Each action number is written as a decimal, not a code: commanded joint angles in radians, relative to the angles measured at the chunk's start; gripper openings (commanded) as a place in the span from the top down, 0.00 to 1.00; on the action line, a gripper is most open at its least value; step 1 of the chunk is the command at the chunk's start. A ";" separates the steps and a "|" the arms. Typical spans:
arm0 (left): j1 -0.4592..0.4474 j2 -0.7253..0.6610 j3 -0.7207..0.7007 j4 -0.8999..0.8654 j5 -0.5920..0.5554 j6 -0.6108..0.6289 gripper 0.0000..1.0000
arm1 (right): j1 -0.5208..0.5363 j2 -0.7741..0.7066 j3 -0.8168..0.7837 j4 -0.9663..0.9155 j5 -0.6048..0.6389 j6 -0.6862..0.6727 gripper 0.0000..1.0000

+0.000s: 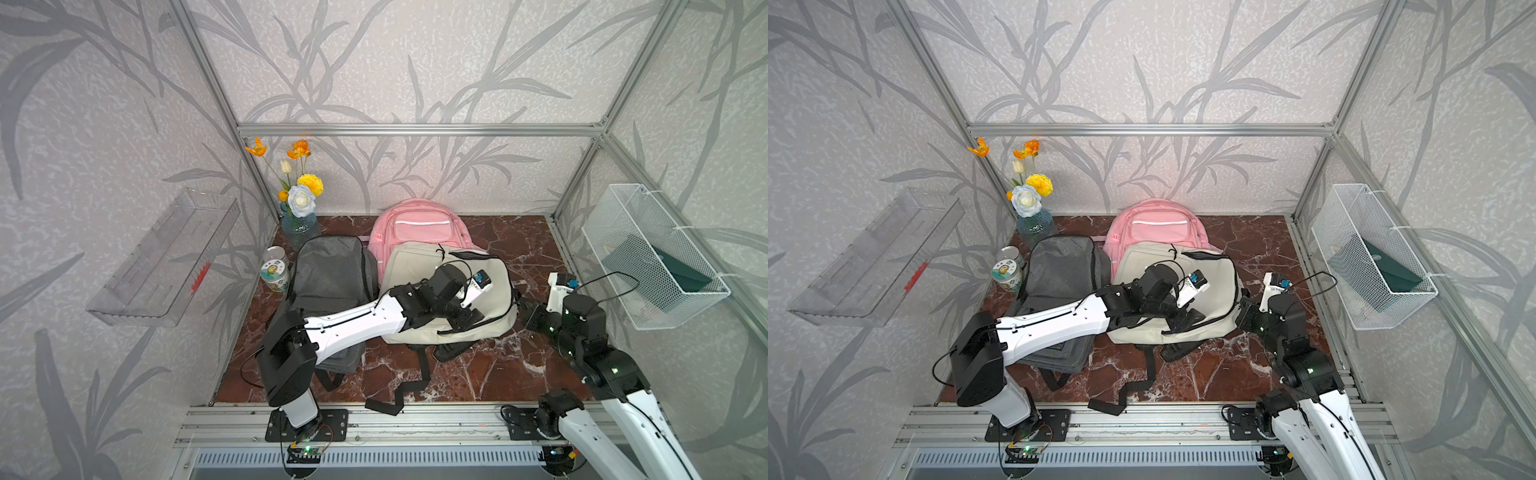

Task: Zip up the backpack
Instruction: Zip the zipper on the backpack.

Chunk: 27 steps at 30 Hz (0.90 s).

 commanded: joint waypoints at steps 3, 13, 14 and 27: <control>-0.023 0.095 0.109 0.039 0.071 -0.028 0.31 | 0.053 -0.046 0.043 0.038 -0.008 0.017 1.00; -0.036 0.190 0.192 -0.046 0.098 -0.038 0.01 | 0.082 -0.064 0.072 0.051 0.003 -0.009 1.00; -0.037 0.177 0.171 -0.030 0.075 -0.038 0.00 | 0.082 -0.063 0.073 0.045 0.016 -0.008 1.00; -0.044 0.133 0.116 -0.009 -0.099 -0.023 0.53 | 0.083 -0.037 0.049 0.056 0.034 0.013 1.00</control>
